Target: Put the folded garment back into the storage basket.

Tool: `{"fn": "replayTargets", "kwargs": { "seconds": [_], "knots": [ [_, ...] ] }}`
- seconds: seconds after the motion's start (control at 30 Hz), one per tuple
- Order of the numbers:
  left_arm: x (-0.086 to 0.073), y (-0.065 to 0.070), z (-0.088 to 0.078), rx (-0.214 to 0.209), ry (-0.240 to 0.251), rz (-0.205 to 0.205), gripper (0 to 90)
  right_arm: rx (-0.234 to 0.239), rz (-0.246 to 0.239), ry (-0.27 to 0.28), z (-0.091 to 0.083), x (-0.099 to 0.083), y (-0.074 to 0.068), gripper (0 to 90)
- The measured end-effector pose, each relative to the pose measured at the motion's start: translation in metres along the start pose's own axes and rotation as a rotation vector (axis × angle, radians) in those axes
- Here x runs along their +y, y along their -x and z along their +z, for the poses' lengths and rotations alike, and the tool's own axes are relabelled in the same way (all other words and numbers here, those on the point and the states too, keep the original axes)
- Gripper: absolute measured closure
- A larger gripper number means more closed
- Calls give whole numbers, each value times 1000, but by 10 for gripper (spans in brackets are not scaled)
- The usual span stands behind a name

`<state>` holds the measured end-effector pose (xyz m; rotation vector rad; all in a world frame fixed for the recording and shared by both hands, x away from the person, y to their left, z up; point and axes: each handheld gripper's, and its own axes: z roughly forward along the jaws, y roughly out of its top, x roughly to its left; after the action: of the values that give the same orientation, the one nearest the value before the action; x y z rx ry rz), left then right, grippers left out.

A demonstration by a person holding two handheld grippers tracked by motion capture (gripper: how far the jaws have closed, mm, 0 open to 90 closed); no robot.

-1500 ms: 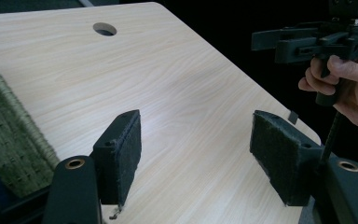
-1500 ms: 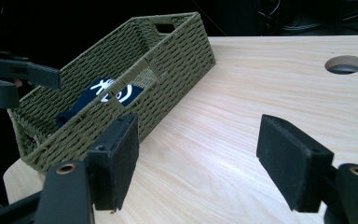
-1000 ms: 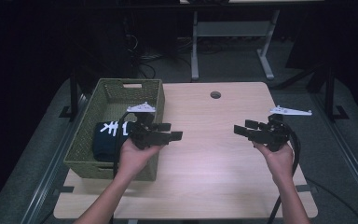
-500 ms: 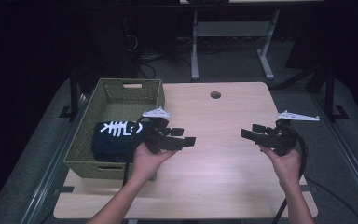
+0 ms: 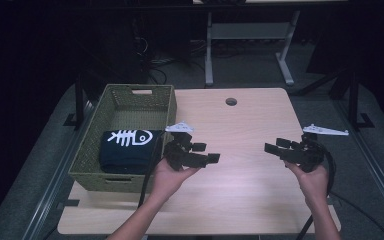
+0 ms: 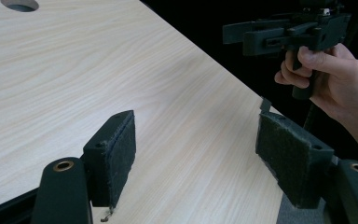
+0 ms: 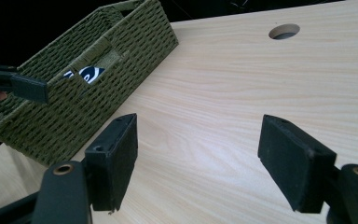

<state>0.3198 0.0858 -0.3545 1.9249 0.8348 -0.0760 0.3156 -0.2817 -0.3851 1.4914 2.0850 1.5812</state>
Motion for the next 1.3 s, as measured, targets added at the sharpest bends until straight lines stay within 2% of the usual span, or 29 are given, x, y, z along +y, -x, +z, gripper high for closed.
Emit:
{"fn": "replayTargets", "kwargs": {
  "seconds": [0.23,0.4,0.73,0.87,1.0,1.2,1.3],
  "knots": [
    [-7,3,9,-9,-12,-1,272,-10,2,-11,-3,-9,5,277],
    [-10,4,12,-9,-14,4,254,-18,18,-22,-5,-15,9,271],
    [-22,9,20,-17,-20,7,236,-25,8,-35,-5,-23,12,271],
    [-26,10,21,-22,-15,10,232,-28,19,-40,-7,-29,15,272],
    [-31,13,22,-15,-22,30,231,-32,29,-43,-9,-35,18,272],
    [-43,13,25,-17,-26,32,231,-33,41,-42,-13,-42,20,269],
    [-49,13,26,-7,-32,42,230,-36,26,-47,-14,-45,20,268]
  ]
}}
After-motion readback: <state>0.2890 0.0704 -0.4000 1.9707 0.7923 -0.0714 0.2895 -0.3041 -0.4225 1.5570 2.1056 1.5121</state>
